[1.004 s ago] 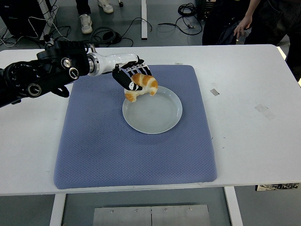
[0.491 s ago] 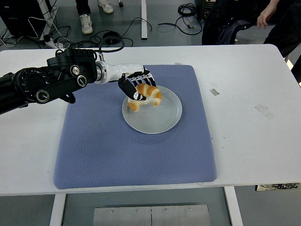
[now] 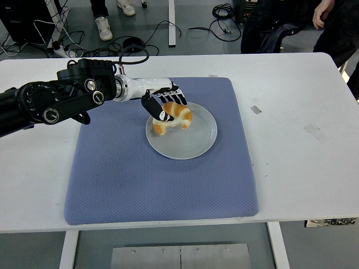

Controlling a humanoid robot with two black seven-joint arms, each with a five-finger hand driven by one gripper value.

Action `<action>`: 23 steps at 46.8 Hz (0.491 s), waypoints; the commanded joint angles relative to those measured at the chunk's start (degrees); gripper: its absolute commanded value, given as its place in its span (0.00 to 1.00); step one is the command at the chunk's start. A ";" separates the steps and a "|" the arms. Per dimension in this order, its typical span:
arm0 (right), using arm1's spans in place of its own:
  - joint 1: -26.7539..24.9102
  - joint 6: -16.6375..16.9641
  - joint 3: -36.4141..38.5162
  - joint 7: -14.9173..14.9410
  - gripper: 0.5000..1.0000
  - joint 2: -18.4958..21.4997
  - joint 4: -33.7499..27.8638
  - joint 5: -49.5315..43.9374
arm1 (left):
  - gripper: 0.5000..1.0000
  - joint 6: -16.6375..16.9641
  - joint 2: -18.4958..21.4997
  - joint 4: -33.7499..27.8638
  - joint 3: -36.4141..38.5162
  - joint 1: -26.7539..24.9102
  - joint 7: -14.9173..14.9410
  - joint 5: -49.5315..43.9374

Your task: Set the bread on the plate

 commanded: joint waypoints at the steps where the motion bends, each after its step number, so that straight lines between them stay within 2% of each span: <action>1: 0.00 0.00 0.00 -0.03 1.00 0.00 0.00 0.00 | 0.70 -0.08 0.01 -0.04 -0.09 0.01 -0.09 -0.10; 8: 0.00 0.00 0.00 -0.03 1.00 0.00 0.00 0.00 | 0.74 -0.09 0.09 -0.04 -0.18 0.01 -0.09 -0.71; 13: 0.00 0.00 0.00 -0.03 1.00 0.00 0.00 0.00 | 0.77 -2.28 1.41 -0.04 -0.62 -0.95 0.00 -1.33; 19: 0.00 0.00 0.00 -0.03 1.00 0.00 0.00 0.00 | 0.77 -6.41 7.73 -0.04 -1.06 -3.50 -0.44 -8.44; 23: 0.00 0.00 0.00 0.06 1.00 0.00 0.00 0.00 | 0.77 -7.47 10.55 -0.04 -1.15 -5.08 -0.70 -10.38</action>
